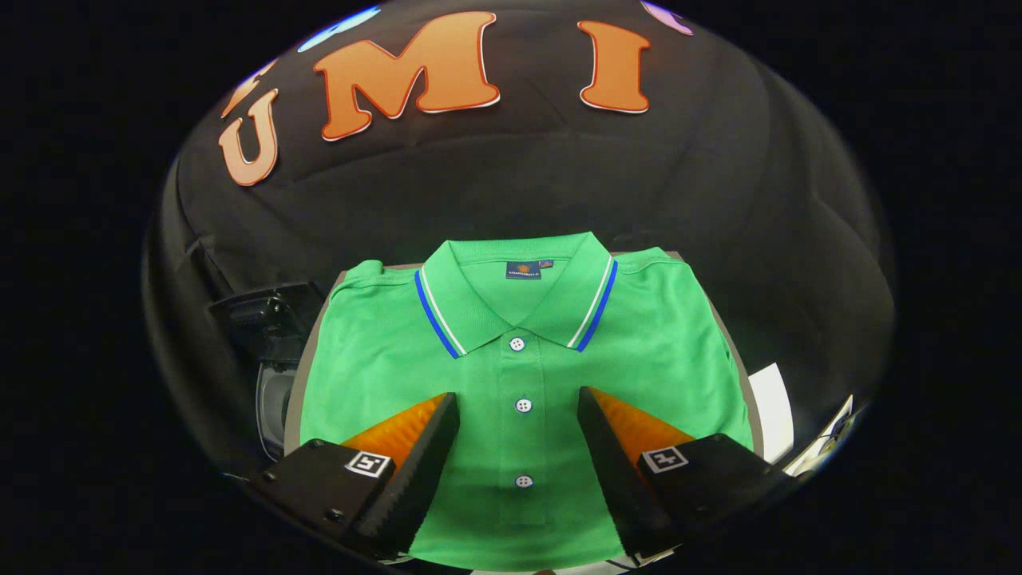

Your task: Put the clothes into the washing machine and then close the washing machine lid.

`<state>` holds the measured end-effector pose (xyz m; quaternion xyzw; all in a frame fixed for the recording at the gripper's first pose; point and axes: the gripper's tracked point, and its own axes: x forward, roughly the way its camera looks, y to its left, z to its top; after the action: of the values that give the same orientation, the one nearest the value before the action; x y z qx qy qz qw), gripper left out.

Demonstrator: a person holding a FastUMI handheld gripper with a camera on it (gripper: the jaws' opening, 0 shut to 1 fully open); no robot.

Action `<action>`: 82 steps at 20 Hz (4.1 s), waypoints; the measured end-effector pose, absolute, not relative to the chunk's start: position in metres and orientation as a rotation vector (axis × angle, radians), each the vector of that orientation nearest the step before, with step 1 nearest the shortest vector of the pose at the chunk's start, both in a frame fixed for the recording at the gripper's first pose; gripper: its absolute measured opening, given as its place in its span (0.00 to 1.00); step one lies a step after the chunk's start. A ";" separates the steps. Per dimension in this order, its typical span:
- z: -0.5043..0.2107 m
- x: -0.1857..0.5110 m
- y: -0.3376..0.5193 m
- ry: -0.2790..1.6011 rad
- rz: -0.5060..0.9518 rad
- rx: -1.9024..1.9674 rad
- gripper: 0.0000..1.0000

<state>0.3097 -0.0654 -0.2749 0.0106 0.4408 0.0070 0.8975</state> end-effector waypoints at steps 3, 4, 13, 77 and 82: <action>-0.275 0.308 -0.064 1.006 0.025 0.004 0.98; -0.276 0.309 -0.063 1.034 0.012 0.010 0.99; -0.276 0.310 -0.060 1.229 -0.008 0.006 0.98; -0.116 0.226 0.284 0.598 0.509 0.276 0.11; -0.195 0.232 0.346 0.730 0.535 0.348 0.11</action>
<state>0.2316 0.3464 -0.1954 0.1673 0.3507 0.2574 0.8847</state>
